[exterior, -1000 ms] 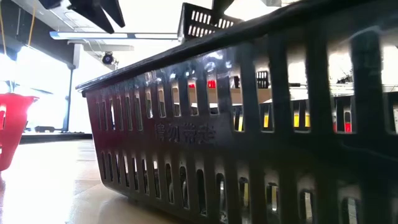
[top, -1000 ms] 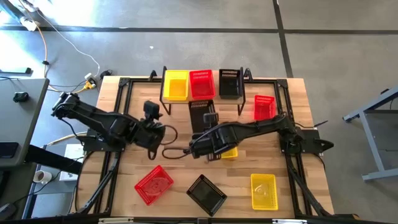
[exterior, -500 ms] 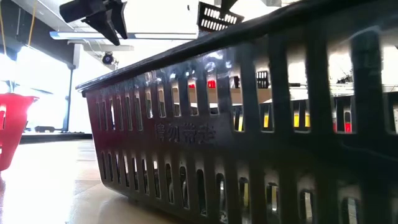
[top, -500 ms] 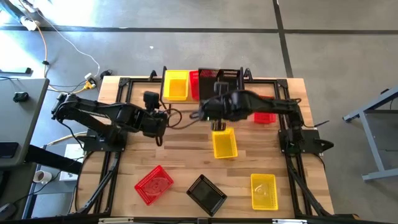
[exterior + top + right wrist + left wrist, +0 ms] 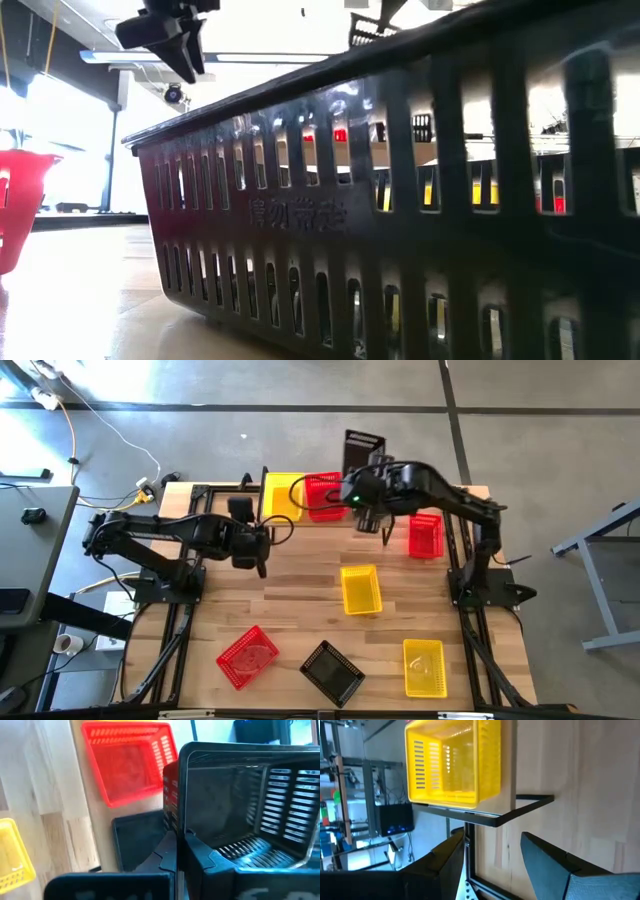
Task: Stack baskets on shelf by color
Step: Stack the top black bin on the black bin on the shelf
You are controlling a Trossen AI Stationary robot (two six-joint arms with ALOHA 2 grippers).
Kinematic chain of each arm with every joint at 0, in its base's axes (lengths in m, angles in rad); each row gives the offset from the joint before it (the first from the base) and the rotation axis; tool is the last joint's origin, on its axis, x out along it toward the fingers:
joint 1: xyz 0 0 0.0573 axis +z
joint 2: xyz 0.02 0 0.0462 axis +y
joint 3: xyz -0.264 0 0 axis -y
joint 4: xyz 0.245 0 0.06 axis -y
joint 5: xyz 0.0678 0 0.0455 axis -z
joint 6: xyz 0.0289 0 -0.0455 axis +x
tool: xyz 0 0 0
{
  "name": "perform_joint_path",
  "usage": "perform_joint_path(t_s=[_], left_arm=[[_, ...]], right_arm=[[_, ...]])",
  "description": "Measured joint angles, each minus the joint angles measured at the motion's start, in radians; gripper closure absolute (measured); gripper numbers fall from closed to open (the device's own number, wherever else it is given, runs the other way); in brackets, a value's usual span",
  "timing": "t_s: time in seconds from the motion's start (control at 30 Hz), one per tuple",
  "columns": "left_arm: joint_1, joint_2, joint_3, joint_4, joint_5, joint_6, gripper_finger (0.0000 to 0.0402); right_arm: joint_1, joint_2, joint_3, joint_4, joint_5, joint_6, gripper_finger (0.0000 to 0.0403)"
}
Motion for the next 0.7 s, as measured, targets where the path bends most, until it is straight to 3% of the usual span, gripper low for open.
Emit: perform_joint_path(t_s=[0.13, 0.4, 0.7], left_arm=[[0.025, 0.000, 0.000, 0.005, 0.001, 0.000, 0.0218], [0.072, 0.000, 0.000, 0.072, 0.011, 0.018, 0.0218], [0.110, 0.000, 0.000, 0.102, 0.024, -0.021, 0.0218]], right_arm=[[-0.010, -0.098, -0.146, 0.001, -0.005, 0.063, 0.0403], [-0.009, -0.281, -0.461, 0.151, -0.019, 0.013, 0.0403], [-0.036, -0.298, -0.619, 0.282, -0.087, -0.102, 0.0403]])
